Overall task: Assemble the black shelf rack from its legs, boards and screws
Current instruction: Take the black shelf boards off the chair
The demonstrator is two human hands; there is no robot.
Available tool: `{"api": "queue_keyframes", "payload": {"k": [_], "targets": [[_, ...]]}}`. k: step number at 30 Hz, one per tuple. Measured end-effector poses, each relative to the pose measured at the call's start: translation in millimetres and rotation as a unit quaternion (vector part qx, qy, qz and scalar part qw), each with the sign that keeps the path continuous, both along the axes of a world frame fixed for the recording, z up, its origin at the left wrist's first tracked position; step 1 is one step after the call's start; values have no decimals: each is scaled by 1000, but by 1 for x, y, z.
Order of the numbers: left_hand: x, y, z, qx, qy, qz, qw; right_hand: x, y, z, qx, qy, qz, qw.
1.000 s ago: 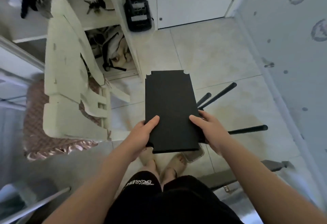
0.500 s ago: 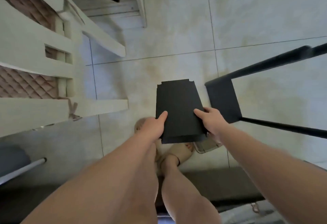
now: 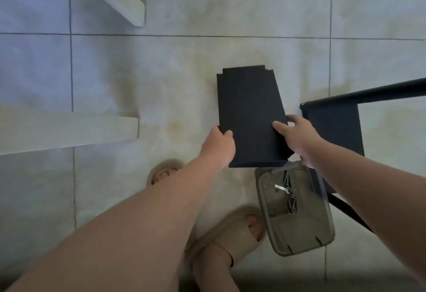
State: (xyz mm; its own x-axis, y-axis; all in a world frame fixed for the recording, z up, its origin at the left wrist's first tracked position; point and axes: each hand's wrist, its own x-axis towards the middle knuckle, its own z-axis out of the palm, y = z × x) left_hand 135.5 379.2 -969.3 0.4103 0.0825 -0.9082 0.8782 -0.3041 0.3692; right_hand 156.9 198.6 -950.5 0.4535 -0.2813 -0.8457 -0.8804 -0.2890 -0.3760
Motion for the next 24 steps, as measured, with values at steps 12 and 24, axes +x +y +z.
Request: {"api": "queue_keyframes", "payload": {"k": [12,24], "targets": [[4,-40,-64,-37,-27,-12,999,18,-29,-69,-63,6,40,997],[-12,-11,18,-13,-5,-130,991,-6,-1,16,-68,15,122,990]]}}
